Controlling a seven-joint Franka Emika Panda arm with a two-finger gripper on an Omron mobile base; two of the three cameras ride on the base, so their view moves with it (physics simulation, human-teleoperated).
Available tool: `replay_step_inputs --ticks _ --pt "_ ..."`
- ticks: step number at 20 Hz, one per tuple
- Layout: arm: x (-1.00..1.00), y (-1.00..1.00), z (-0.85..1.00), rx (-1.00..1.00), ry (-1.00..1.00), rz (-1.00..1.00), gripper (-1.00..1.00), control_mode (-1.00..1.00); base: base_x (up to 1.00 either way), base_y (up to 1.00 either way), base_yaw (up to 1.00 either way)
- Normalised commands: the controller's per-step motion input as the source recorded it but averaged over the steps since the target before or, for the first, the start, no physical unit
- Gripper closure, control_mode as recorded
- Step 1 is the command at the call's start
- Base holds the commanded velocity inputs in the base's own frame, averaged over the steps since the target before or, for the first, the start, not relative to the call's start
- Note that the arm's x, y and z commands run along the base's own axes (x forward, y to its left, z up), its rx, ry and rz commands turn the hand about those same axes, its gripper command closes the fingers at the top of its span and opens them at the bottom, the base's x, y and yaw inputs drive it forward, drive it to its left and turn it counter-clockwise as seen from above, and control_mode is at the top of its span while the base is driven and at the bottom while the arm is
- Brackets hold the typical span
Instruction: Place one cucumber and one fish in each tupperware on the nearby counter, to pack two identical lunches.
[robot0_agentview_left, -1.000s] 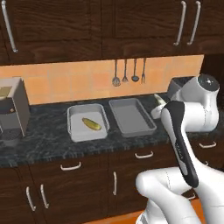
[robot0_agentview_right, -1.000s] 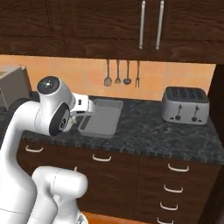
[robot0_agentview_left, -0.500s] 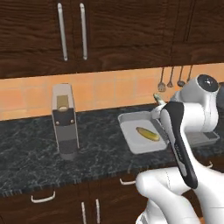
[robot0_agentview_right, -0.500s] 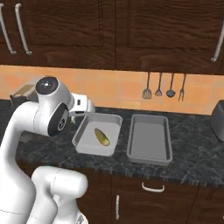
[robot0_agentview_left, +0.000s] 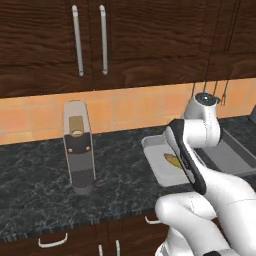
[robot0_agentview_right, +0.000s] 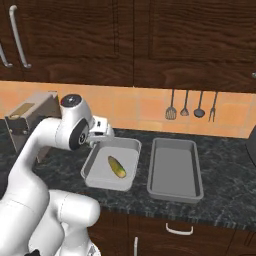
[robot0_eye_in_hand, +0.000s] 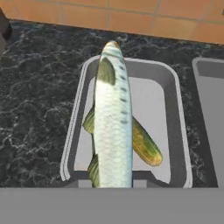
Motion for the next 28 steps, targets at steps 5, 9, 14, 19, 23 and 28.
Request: replay_step_inputs --ticks 5,9,14,19,23,28 --pt "0.58 -0.01 -1.0 0.05 0.19 0.0 1.0 -1.0 0.0 0.0 0.0" --pt "0.28 -0.02 -1.0 0.07 0.14 0.0 1.0 -1.0 0.0 0.0 0.0" --pt "0.57 -0.04 -0.66 0.01 0.04 0.0 -1.0 -1.0 0.0 0.0 0.0" --pt "0.07 0.0 0.12 0.0 0.03 -0.04 -1.0 -1.0 0.0 0.0 0.0" --pt "-0.24 0.0 0.74 0.0 0.04 -0.1 -1.0 -1.0 0.0 0.0 0.0" --pt "-1.0 0.0 0.83 0.0 -0.09 -0.05 -1.0 -1.0 0.0 0.0 0.0"
